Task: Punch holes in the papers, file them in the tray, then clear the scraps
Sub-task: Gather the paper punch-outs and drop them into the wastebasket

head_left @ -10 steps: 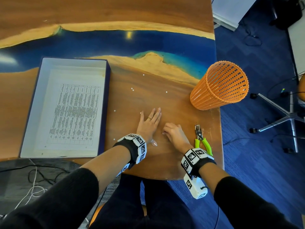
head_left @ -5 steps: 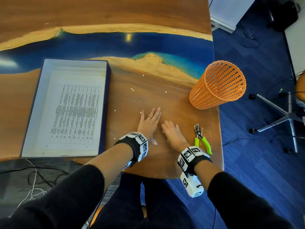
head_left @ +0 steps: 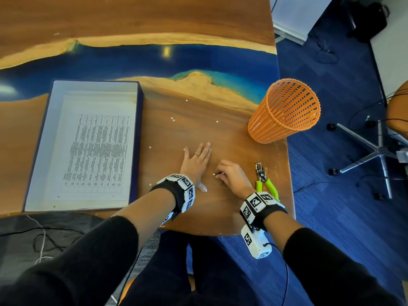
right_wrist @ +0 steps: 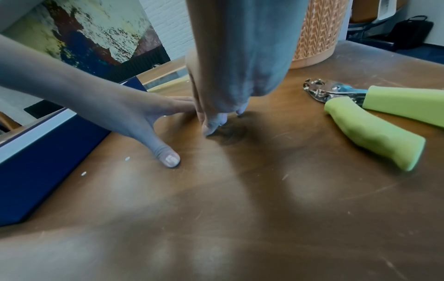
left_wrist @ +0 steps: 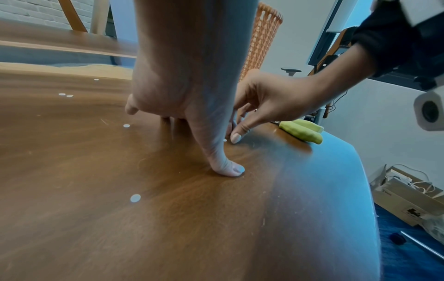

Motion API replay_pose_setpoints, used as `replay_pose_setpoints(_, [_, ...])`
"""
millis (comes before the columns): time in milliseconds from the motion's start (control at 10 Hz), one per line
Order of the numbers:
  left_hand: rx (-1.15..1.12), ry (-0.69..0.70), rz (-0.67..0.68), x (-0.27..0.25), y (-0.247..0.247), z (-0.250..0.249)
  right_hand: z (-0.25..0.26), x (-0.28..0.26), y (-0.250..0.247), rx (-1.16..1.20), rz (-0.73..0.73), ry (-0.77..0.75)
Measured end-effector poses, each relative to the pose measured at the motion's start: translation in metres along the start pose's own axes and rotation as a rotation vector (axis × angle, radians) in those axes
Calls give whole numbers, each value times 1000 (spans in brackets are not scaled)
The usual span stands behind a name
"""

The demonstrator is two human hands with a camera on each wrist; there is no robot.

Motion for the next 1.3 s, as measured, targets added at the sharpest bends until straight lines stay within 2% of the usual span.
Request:
replay_pose_setpoints(200, [-2, 3, 4, 1, 1, 0, 3, 4, 6, -82, 20, -9])
replay_pose_setpoints(600, [13, -9, 12, 1, 1, -1, 10, 9, 8, -313, 177, -32])
replay_pose_setpoints(1000, [27, -16, 14, 0, 0, -2, -1, 1, 6, -278, 139, 96])
replay_pose_setpoints(1200, [27, -14, 20, 0, -1, -2, 2, 0, 0, -145, 68, 80])
replay_pose_setpoints(1300, [31, -15, 19, 0, -1, -2, 1, -1, -1, -102, 79, 43])
Point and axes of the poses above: each hand's wrist, its own x-axis towards the middle knuckle, its own y-axis out of the palm, z = x × y, the point moved 3 cm from there along x, towards the middle knuckle
